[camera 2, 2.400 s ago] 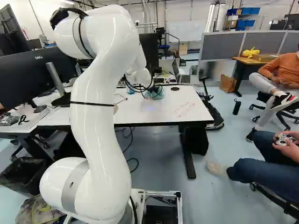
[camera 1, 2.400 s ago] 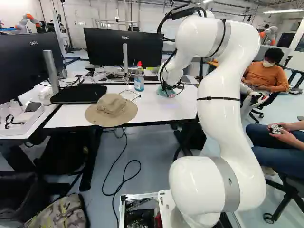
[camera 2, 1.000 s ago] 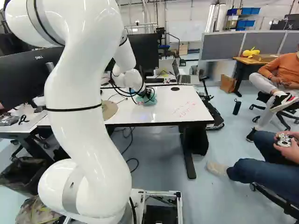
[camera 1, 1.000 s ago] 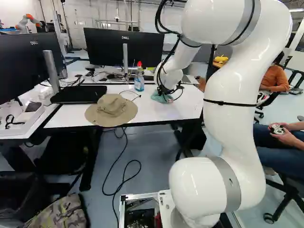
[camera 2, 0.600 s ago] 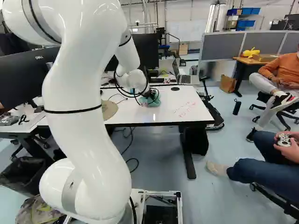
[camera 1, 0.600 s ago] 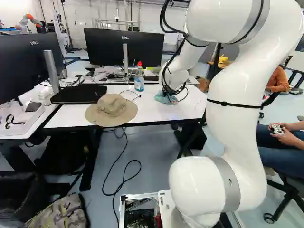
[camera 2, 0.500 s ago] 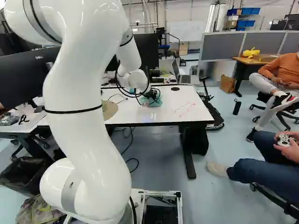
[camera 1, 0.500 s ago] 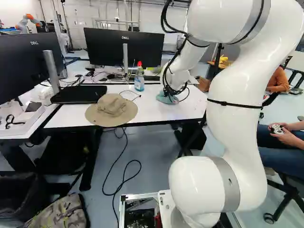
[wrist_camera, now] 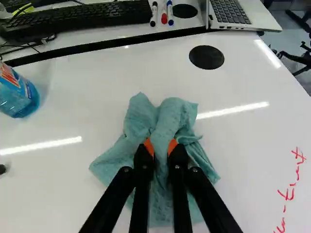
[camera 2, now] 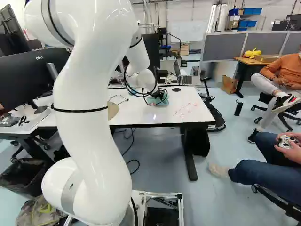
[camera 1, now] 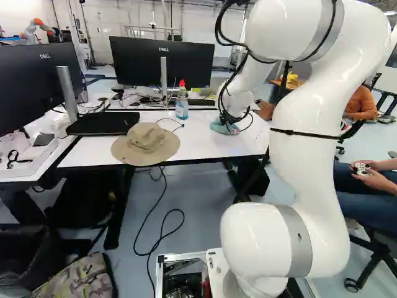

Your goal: Clean the table with the green towel

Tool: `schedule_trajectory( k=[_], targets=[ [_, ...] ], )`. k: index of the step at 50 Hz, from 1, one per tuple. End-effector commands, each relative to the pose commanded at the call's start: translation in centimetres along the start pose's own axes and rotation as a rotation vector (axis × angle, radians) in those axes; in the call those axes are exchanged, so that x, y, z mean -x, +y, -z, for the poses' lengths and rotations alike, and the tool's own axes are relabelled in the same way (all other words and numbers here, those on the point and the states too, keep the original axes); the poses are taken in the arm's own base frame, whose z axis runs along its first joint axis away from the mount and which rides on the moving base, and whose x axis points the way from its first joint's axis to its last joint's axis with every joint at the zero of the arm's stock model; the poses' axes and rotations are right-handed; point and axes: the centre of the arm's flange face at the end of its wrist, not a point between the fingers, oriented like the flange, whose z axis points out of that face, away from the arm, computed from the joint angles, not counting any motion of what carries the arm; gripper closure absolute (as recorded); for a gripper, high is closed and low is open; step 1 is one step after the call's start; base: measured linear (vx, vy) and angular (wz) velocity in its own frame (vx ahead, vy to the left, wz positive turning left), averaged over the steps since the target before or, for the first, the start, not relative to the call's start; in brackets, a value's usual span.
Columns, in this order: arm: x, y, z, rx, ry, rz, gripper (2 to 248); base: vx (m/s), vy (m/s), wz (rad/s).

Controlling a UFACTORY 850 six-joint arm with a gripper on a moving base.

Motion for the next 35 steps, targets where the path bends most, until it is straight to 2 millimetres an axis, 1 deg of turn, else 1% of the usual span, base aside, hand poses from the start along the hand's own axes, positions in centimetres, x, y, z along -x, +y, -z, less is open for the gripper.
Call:
schedule_trajectory(
  k=[17, 35],
  targets=[
    [-2.0, -0.3, -2.4, -0.003, 0.021, 0.003, 203, 0.0, 0.0, 0.0],
    [-4.0, -1.5, -4.9, -0.016, 0.045, 0.016, 203, 0.0, 0.0, 0.0]
  ],
)
